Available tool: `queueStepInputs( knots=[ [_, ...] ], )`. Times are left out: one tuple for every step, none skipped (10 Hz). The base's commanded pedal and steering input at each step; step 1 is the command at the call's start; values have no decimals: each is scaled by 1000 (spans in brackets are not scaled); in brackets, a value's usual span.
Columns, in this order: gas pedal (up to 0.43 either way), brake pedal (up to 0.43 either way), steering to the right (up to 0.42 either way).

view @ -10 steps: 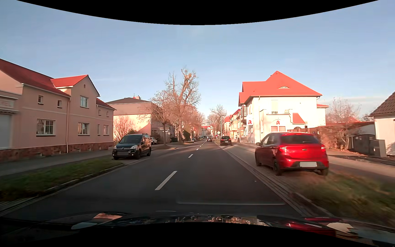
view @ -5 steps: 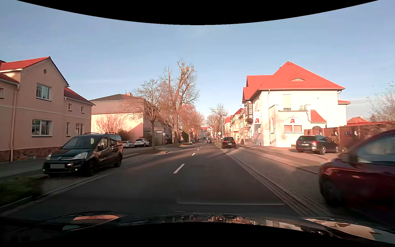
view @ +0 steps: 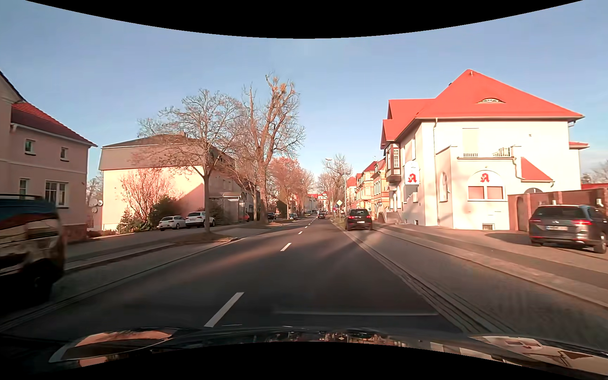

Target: Follow the waypoints while adhering to traffic rules and regulations

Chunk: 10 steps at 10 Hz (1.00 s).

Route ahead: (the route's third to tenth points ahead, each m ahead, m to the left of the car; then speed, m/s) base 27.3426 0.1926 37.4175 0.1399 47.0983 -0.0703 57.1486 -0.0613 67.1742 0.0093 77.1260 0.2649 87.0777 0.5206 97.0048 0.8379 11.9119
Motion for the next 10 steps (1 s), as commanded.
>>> queueStepInputs(
  knots=[
    [98, 0, -2],
    [98, 0, -2],
    [98, 0, -2],
    [98, 0, -2],
    [98, 0, -3],
    [98, 0, -4],
    [98, 0, -5],
    [98, 0, -5],
    [98, 0, -5],
    [98, 0, -5]
  ],
)
